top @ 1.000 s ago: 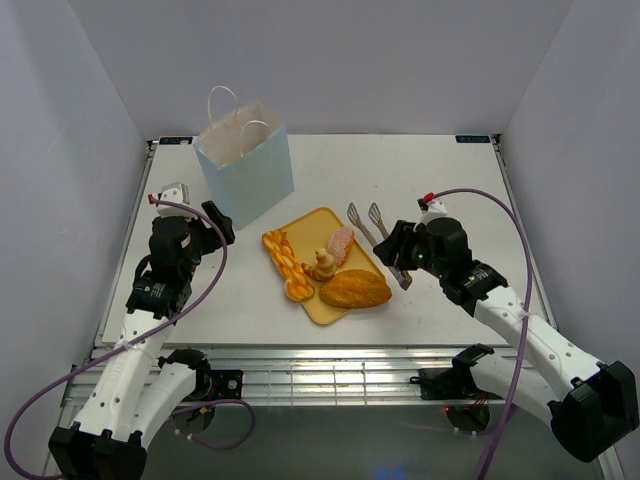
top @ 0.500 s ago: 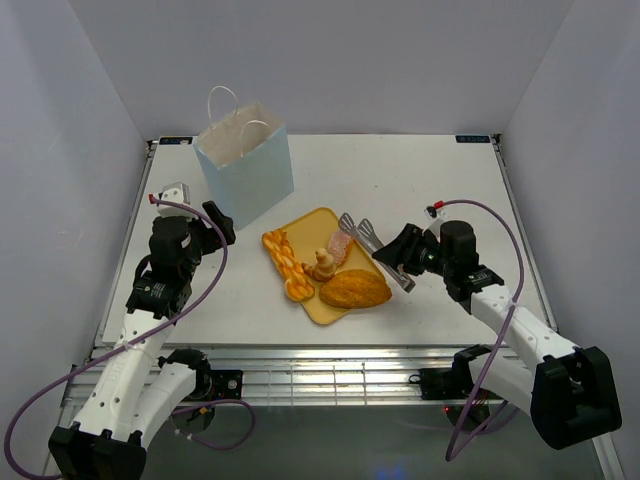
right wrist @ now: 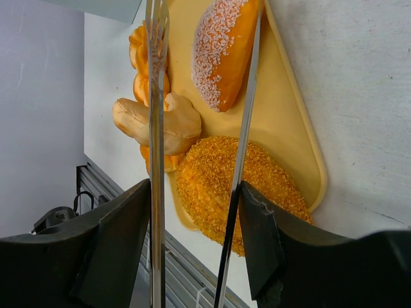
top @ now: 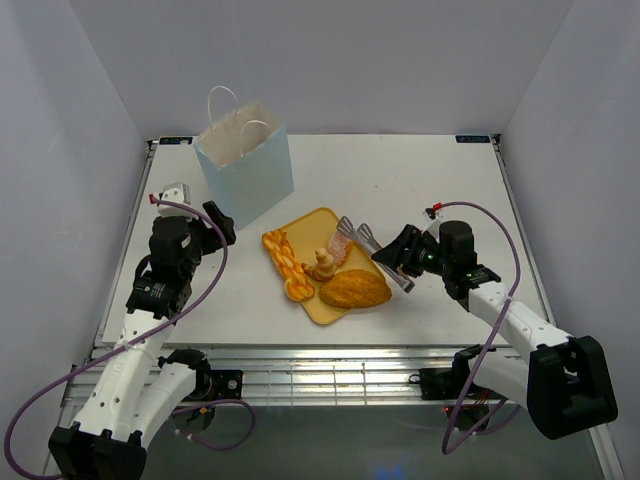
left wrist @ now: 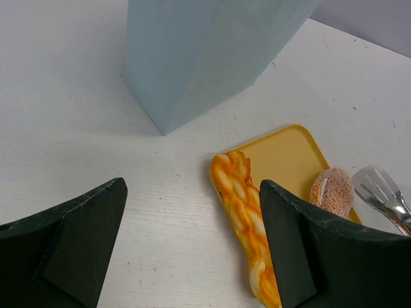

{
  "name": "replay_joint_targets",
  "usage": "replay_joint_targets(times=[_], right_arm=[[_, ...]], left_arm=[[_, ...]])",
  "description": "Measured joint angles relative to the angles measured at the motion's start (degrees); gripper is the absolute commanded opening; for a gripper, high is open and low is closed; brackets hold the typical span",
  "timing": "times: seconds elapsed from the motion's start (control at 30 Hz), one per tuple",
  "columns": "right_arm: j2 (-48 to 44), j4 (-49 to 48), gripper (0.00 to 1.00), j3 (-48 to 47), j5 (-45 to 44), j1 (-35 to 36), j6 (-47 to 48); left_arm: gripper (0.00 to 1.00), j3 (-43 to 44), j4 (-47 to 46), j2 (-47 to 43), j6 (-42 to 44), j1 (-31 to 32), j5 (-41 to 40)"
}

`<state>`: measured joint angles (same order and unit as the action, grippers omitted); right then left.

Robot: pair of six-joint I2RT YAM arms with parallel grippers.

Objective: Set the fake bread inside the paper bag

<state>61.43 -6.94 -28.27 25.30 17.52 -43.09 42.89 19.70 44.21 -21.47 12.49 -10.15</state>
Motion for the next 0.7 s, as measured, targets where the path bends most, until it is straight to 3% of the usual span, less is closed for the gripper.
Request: replay_joint_targets(times=[0.7], right_arm=[[7.56, -5.86, 0.61, 0.74, 4.68, -0.22, -1.53]], left_arm=[[0.94, 0.0, -0.02, 0.0, 0.0, 0.02, 0.33]])
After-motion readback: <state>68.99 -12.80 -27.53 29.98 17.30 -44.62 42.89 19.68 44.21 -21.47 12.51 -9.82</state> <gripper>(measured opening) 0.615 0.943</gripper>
